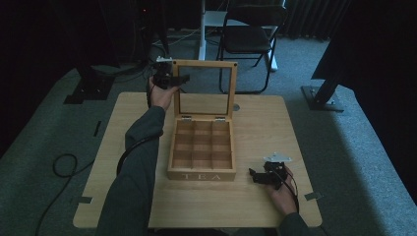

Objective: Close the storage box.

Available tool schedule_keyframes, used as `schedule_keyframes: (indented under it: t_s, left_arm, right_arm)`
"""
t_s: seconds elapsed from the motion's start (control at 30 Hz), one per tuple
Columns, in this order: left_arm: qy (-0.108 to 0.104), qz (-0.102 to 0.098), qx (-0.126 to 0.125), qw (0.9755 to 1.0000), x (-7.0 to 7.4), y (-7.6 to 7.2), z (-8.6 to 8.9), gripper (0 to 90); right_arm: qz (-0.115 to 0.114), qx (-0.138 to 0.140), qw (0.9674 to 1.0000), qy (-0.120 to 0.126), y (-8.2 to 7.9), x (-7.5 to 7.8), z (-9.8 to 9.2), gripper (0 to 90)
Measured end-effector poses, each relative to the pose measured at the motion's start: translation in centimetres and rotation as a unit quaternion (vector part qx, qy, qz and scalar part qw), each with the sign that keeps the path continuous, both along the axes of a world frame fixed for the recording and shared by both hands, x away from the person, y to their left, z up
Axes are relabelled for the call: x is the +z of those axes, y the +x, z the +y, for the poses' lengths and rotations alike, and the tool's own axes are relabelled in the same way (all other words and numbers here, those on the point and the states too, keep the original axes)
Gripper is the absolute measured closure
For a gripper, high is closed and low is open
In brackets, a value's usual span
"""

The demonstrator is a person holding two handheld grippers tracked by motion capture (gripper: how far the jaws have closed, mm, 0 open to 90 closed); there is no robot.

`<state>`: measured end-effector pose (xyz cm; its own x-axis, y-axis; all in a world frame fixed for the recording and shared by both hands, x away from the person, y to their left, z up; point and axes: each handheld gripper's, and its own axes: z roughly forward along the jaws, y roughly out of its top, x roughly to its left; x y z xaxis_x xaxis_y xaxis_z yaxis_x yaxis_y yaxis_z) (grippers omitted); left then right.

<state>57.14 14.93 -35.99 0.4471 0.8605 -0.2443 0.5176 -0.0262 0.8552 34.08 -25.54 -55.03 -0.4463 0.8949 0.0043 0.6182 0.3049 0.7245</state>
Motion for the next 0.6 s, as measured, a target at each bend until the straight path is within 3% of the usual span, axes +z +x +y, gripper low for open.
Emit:
schedule_keyframes:
  t_s: [0.13,0.4,0.6]
  left_arm:
    - [0.008,-0.006,-0.006,0.9999,0.3,-0.8,0.1,37.2]
    - [-0.016,-0.030,-0.018,0.9992,0.4,-3.3,0.8,40.3]
    - [-0.015,-0.047,-0.036,0.9981,0.5,-5.7,1.1,39.2]
  right_arm:
    - [0.000,0.000,1.0000,0.000,0.0,0.0,0.0,13.1]
    - [0.000,0.001,1.0000,0.000,0.1,0.0,0.0,13.1]
    - [0.000,0.001,1.0000,0.000,0.1,0.0,0.0,13.1]
